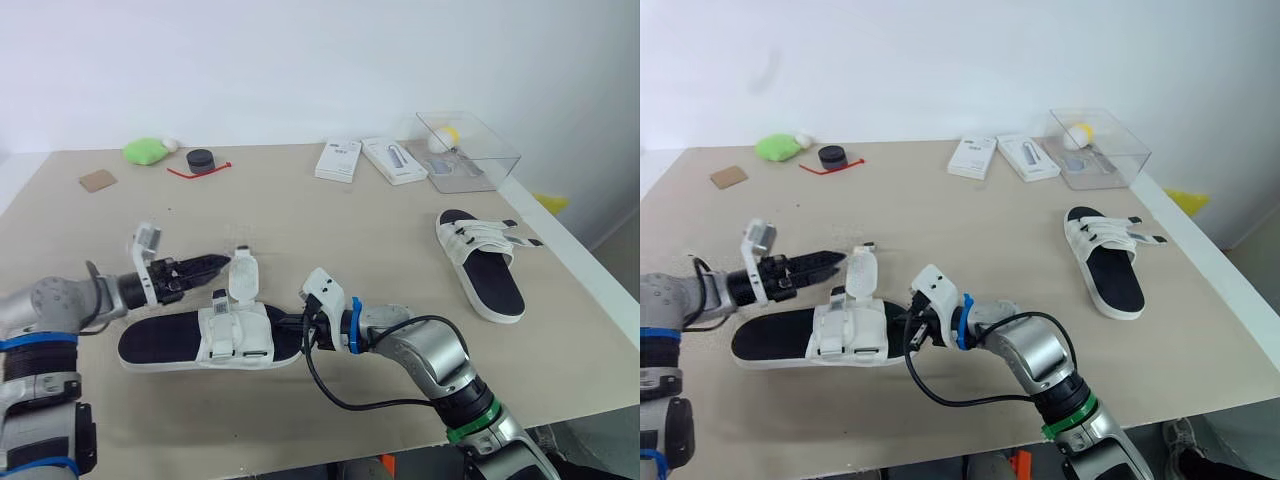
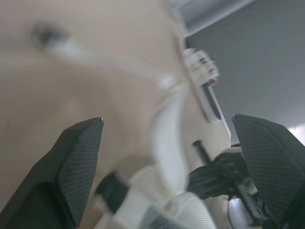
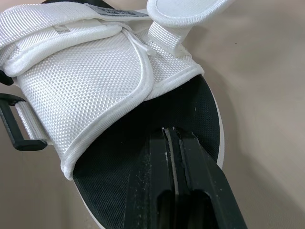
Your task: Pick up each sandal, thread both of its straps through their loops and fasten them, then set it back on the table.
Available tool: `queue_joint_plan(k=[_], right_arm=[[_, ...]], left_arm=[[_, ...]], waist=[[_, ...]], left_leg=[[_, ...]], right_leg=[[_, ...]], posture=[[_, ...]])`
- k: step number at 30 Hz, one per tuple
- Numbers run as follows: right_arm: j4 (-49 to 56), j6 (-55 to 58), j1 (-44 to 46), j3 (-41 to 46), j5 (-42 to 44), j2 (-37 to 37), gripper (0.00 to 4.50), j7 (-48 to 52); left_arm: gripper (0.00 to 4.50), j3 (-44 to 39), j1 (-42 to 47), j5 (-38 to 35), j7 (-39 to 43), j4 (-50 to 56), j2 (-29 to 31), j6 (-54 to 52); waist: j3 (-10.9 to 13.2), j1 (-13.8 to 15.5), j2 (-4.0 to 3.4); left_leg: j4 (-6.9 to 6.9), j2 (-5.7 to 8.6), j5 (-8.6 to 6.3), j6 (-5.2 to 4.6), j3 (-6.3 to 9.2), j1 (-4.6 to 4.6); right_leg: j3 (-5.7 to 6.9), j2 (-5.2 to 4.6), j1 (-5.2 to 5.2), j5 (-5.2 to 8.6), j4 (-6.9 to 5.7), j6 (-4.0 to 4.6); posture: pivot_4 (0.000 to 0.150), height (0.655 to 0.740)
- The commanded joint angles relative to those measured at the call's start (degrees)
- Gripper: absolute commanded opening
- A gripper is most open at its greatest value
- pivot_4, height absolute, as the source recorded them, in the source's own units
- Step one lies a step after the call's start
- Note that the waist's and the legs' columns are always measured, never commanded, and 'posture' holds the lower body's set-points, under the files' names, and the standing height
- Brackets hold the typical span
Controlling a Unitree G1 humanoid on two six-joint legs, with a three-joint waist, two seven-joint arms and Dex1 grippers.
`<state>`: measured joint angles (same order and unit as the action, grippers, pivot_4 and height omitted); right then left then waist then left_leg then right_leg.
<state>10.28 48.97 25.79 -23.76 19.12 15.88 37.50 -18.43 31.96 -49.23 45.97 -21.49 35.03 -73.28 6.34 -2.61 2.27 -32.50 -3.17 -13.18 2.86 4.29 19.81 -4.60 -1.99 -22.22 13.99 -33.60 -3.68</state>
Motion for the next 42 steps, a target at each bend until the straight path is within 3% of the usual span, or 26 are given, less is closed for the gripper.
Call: queue_joint_plan(k=[1, 25, 28, 31, 33, 34, 36, 42], right_arm=[[-2.4, 1.6, -0.4, 0.6, -1.5, 1.1, 0.0, -1.2], [-2.1, 1.6, -0.5, 0.9, -1.5, 0.7, 0.0, -1.8], [-1.8, 1.9, -0.7, 0.9, -1.4, 0.8, 0.0, -1.8], [-1.7, 1.9, -0.8, 0.9, -1.4, 0.8, 0.0, -1.9], [-1.7, 2.0, -0.7, 0.9, -1.4, 0.7, 0.0, -1.9], [-1.7, 2.0, -0.7, 0.9, -1.4, 0.7, 0.0, -1.9], [-1.6, 2.1, -0.8, 0.9, -1.4, 0.7, 0.0, -1.9], [-1.1, 2.2, -0.9, 0.8, -1.4, 1.2, 0.0, -1.5]], left_arm=[[4.45, -3.7, 3.2, -1.5, -3.9, -0.8, -2.0, -1.7], [4.45, -7.5, 12.2, 1.2, -12.4, -13.0, -12.6, 7.9], [3.72, -6.2, 11.6, 1.1, -10.9, -11.9, -12.4, 7.2], [2.17, -5.5, 11.4, 1.7, -10.3, -11.3, -12.2, 7.6], [1.53, -4.4, 10.8, 1.9, -8.9, -9.5, -11.9, 7.9], [0.71, -3.9, 10.5, 1.8, -8.1, -8.2, -11.7, 7.8], [0.05, -2.7, 9.6, 1.5, -6.4, -5.0, -11.4, 7.9], [0.05, 5.4, 1.5, 3.5, 4.3, 15.8, -8.9, 17.8]], waist=[[0.0, 0.0, 0.0], [0.0, 0.0, -0.02], [0.0, 0.0, -0.02], [0.0, 0.0, -0.02], [0.0, 0.0, -0.02], [0.0, 0.0, -0.02], [0.0, -0.1, -0.02], [0.1, -0.1, -0.11]], left_leg=[[0.0, 0.02, 0.02, 0.03, 0.02, 0.0], [0.0, 0.32, 0.17, 0.31, 0.52, -0.01], [0.0, 0.32, 0.17, 0.32, 0.53, -0.01], [0.0, 0.32, 0.17, 0.33, 0.52, -0.01], [0.0, 0.32, 0.17, 0.33, 0.53, -0.01], [0.0, 0.32, 0.17, 0.34, 0.53, -0.01], [0.01, 0.32, 0.18, 0.37, 0.53, -0.01], [0.03, 0.33, 0.17, 0.63, 0.55, -0.04]], right_leg=[[0.0, 0.0, 0.0, 0.0, 0.0, 0.0], [0.01, 0.0, 0.17, -0.2, -0.01, -0.06], [0.02, 0.0, 0.17, -0.21, -0.01, -0.07], [0.01, 0.0, 0.18, -0.21, -0.01, -0.07], [0.02, 0.0, 0.19, -0.21, -0.01, -0.07], [0.01, 0.0, 0.19, -0.21, -0.01, -0.07], [0.01, -0.01, 0.19, -0.22, -0.01, -0.06], [-0.02, -0.02, 0.26, -0.25, -0.01, -0.02]], posture=[[0.15, 0.74], [0.15, 0.74], [0.15, 0.74], [0.15, 0.74], [0.15, 0.74], [0.15, 0.74], [0.15, 0.74], [0.15, 0.74]])
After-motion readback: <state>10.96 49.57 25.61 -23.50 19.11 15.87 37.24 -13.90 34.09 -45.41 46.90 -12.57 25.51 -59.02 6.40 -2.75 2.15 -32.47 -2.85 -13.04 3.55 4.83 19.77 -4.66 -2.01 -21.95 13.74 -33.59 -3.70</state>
